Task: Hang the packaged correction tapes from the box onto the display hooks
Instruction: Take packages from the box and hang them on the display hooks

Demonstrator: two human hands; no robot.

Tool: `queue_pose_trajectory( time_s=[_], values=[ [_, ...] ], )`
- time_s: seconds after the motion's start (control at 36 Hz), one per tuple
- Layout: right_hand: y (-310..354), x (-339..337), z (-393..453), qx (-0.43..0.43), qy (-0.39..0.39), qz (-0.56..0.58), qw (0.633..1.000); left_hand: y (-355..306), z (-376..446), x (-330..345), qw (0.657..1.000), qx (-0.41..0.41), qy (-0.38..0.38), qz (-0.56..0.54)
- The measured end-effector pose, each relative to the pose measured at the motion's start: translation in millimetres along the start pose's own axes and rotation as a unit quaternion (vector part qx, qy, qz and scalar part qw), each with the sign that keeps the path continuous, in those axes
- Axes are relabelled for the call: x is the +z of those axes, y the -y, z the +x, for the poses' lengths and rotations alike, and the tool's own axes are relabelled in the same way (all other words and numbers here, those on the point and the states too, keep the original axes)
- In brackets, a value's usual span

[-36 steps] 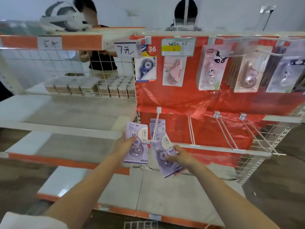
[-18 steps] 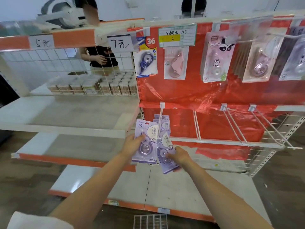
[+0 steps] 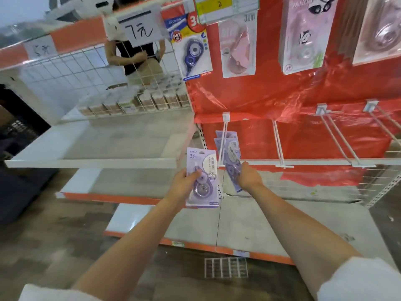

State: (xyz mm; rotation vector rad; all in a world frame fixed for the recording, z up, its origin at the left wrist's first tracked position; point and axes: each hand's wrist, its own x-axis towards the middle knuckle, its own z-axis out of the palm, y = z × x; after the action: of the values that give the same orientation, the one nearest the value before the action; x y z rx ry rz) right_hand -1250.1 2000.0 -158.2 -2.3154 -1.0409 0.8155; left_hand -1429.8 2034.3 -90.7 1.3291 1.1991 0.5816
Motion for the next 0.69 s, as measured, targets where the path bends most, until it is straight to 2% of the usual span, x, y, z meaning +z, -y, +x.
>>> queue_pose_trajectory(
  time_s=[0.19,0.28,0.33,0.39,0.47,0.61,0.69],
  values=[
    [-2.2,-9.5,-9.2,-0.003,-0.013,-0.104,0.995,1.6,4.2,-1.0,1.000,0.000,0.015,0.012],
    [-1.9,-19.6,-18.2,-0.008,-0.024,-0.111,0.993,-3.5,4.7,6.5,1.000,-0.002,0.023,0.013],
    [-2.5,-27.1,-25.1,-0.022,-0.019,-0.053,0.998,-6.6,6.3,14.1,1.000,0.004,0.022,0.020],
    [-2.4,-34.0,-37.4,-0.044,0.003,0.068,0.997,-7.1,11.0,22.5,0.999,0.024,0.029,0.025],
    [-2.8,-41.5,-62.8,-0.034,0.059,0.279,0.958,-6.2,13.6,40.1,0.998,0.035,0.053,0.007],
    [-15.0,-43.5,-90.9,-0.042,0.044,0.340,0.939,-8.1,13.7,71.2,0.995,0.050,0.084,0.008],
    [-23.9,-46.6,-102.4,-0.030,0.047,0.368,0.928,-9.5,7.5,84.3,0.989,0.074,0.092,0.093]
  ],
)
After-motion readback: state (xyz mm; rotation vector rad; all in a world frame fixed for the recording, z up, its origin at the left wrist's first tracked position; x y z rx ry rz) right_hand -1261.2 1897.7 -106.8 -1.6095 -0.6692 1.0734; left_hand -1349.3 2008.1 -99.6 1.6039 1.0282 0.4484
